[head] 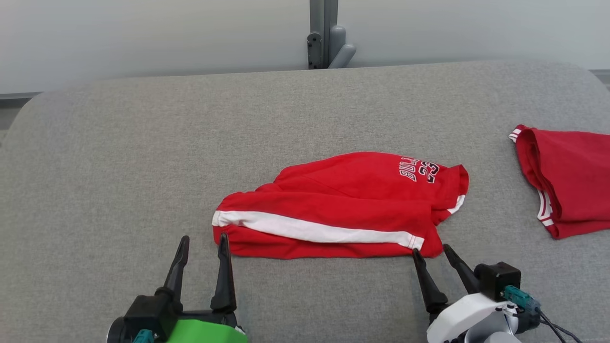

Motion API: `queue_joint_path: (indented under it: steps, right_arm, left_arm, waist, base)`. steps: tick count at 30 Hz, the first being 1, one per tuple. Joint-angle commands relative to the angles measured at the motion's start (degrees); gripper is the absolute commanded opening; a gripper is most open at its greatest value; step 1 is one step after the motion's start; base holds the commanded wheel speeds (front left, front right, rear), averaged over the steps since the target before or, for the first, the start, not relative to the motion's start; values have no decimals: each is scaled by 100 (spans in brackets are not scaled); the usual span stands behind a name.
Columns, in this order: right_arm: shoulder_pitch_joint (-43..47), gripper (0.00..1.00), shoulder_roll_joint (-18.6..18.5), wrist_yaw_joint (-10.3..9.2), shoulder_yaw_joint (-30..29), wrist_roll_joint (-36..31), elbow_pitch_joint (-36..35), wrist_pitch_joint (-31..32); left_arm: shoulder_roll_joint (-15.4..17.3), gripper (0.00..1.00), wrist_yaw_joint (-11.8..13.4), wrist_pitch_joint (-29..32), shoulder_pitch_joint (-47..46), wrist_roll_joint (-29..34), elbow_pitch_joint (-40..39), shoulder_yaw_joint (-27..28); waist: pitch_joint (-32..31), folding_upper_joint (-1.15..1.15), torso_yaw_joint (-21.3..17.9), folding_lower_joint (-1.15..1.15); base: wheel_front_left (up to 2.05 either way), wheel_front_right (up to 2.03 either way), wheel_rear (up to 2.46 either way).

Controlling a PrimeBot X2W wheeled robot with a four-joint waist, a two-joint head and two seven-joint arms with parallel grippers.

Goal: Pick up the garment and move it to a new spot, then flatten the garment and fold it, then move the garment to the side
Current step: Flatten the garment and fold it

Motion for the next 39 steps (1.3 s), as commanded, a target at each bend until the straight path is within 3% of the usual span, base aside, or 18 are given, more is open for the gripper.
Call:
queue_joint_path:
  steps: [1,12,14,19,24,30,37,39]
  right_arm:
    - [-164,100,19,-7,31,106,292,-6]
    - [-577,100,127,-7,-37,472,951,-6]
    - [-634,75,134,-7,-38,537,1018,-6]
    - [-724,0,139,-7,43,593,1138,-6]
    - [-703,0,81,-7,-41,541,1042,-6]
    - [-512,0,-114,-7,-302,414,420,-6]
    - [-430,0,-363,-7,-242,274,160,-6]
    - [-452,0,-396,-7,-210,255,171,-6]
  left_arm:
    - [-84,100,-132,-18,94,232,44,80]
    - [-263,100,-481,-15,60,641,131,330]
    - [-277,100,-517,-16,36,678,153,351]
    - [-287,100,-556,-16,-8,683,157,381]
    - [-288,100,-497,-16,-39,624,134,352]
    - [-288,100,-550,-16,-71,360,176,347]
    - [-268,100,-1089,43,-389,-468,717,378]
    - [-113,100,-1218,249,-632,-509,926,342]
  waist:
    - [8,0,119,0]
    - [91,0,286,0]
    - [107,0,306,0]
    - [148,0,330,0]
    - [198,0,309,0]
    - [300,0,211,0]
    - [357,0,91,0]
    - [378,0,89,0]
  base:
    - [0,0,0]
    - [0,0,0]
    - [0,0,0]
    - [0,0,0]
    - [0,0,0]
    - [0,0,0]
    - [0,0,0]
    - [0,0,0]
